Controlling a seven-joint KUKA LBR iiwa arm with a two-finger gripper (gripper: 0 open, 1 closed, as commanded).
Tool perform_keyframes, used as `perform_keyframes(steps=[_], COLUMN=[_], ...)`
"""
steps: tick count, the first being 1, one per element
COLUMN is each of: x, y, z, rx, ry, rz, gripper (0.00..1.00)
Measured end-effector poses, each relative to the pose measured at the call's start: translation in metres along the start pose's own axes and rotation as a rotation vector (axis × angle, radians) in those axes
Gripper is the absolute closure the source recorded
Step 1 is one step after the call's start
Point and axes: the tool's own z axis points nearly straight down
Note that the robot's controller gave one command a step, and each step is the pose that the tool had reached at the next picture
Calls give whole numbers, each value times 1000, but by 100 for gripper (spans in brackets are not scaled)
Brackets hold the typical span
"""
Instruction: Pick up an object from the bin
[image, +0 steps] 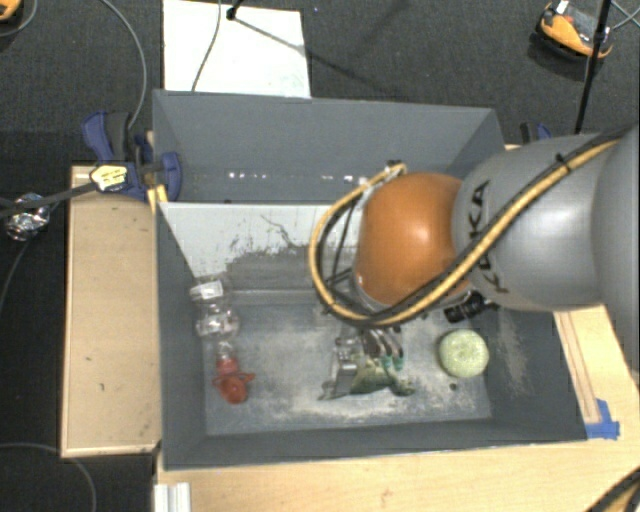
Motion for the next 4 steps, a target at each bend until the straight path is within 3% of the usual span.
perform_keyframes(steps=[1, 2, 3, 4], x=[-18, -6, 3, 8], y=[-32, -83, -114, -96], z=[47, 70, 79, 81], rx=[3, -1, 4, -1], ry=[2, 0, 2, 0], rz=[-17, -109, -202, -155], gripper=[0, 0, 0, 0])
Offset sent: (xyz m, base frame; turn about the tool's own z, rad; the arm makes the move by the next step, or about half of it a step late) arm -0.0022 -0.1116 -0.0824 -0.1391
